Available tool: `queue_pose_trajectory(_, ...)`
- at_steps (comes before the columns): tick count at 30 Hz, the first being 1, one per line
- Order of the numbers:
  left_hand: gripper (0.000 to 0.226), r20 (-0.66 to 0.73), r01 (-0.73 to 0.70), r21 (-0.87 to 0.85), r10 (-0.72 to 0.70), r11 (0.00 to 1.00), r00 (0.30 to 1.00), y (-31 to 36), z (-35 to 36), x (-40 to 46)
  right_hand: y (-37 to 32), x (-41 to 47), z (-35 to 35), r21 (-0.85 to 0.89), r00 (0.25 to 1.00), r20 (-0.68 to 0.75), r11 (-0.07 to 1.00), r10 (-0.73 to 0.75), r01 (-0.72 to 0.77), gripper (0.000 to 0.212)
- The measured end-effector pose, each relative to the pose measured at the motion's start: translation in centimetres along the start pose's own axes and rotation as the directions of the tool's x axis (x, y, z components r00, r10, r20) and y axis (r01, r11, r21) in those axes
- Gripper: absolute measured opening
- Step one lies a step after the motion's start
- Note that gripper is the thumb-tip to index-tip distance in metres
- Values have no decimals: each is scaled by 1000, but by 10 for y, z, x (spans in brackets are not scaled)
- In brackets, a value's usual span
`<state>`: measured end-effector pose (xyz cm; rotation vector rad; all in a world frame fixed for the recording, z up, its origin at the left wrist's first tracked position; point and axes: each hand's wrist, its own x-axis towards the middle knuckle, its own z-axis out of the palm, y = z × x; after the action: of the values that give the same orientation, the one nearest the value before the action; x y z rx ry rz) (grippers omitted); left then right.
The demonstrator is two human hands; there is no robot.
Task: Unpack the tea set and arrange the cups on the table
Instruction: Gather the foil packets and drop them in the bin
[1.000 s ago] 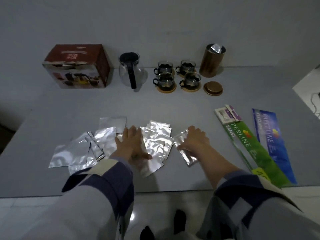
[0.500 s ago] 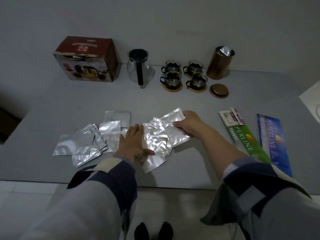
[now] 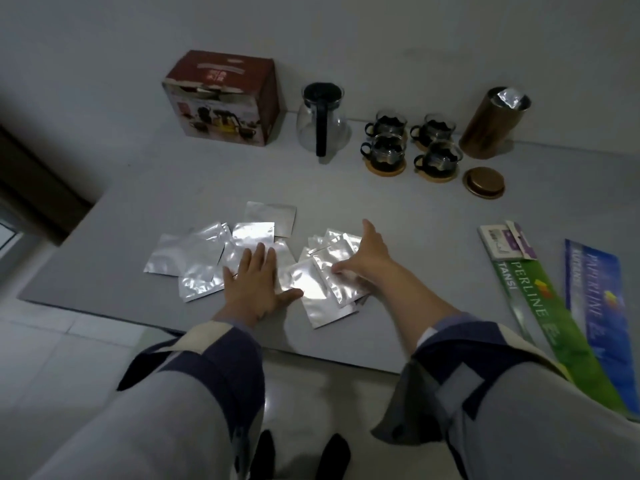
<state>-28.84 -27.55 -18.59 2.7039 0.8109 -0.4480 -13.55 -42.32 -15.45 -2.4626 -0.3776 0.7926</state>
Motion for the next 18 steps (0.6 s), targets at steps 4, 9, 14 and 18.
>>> queue_pose_trajectory(4,104,4,-20,-9,20,1000,1000,-2,1,1,-3,-2,-1,125,996,41,989,76,-81,80)
queue_pose_trajectory(9,103,23,-33,-17,33,999,999,-3,-1,0,-8,-19,6,90,964,181,972,196,-215,67)
queue_pose_trajectory(14,101,28,-56,-24,57,998,998,-6,0,0,-19,-31,17,110,978,60,972,200,-205,52)
queue_pose_trajectory(18,83,-83,-130,0,129,992,988,-18,-18,5,-17,-40,2,217,973,22,949,229,-229,49)
